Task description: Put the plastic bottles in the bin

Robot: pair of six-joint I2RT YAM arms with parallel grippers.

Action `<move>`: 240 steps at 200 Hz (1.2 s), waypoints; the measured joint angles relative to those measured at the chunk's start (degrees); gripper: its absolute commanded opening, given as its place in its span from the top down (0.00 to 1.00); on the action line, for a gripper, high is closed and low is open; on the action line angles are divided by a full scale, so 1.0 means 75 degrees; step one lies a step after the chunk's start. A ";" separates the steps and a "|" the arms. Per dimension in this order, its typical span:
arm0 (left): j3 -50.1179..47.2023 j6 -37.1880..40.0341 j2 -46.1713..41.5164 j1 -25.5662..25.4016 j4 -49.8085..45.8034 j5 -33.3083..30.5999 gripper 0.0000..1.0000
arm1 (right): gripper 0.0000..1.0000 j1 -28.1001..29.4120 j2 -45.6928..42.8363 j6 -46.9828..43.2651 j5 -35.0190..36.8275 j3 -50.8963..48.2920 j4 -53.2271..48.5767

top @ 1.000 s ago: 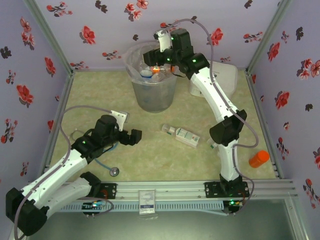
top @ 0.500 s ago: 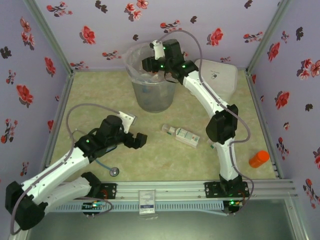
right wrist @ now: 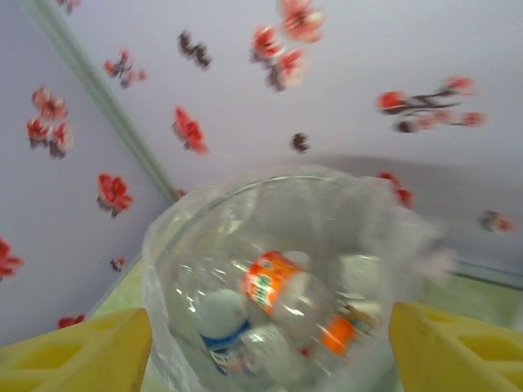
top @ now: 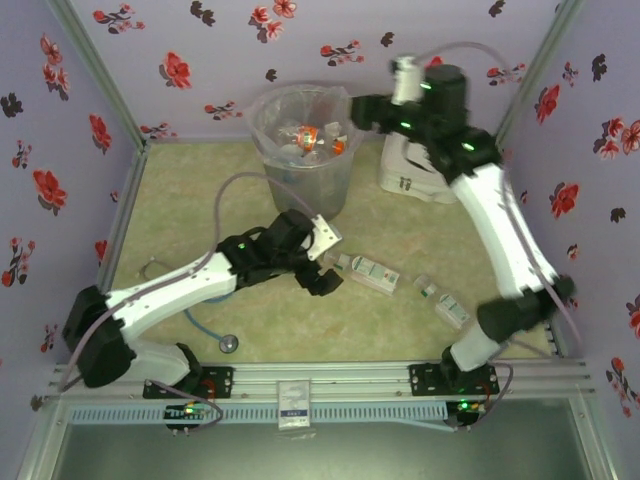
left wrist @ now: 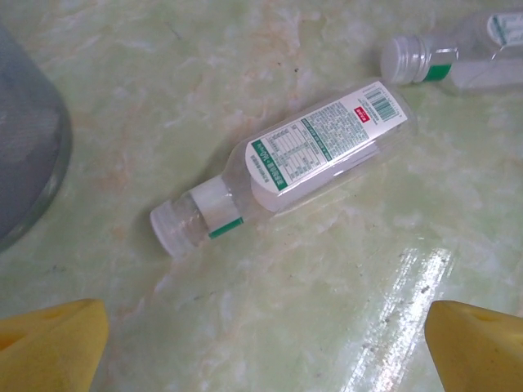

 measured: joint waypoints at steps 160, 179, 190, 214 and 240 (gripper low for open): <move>0.3179 0.2856 0.4727 -0.0259 -0.1163 -0.0146 0.22 | 0.20 -0.1821 -0.6120 0.0944 0.0140 -0.6408 -0.1728; 0.3191 0.2911 0.4776 -0.0315 -0.1244 -0.0204 0.34 | 0.20 -0.1821 -0.6280 0.0947 0.0140 -0.6566 -0.1818; 0.3191 0.2914 0.4776 -0.0356 -0.1247 -0.0227 0.40 | 0.20 -0.1818 -0.6371 0.0950 0.0140 -0.6639 -0.1862; 0.3191 0.2844 0.4771 -0.0425 -0.1227 -0.0259 0.51 | 0.20 -0.1821 -0.6499 0.1005 0.0140 -0.6735 -0.1903; 0.3072 0.2681 0.4669 -0.0425 -0.1198 -0.0277 0.57 | 0.22 -0.1821 -0.6505 0.1128 0.0108 -0.6846 -0.1891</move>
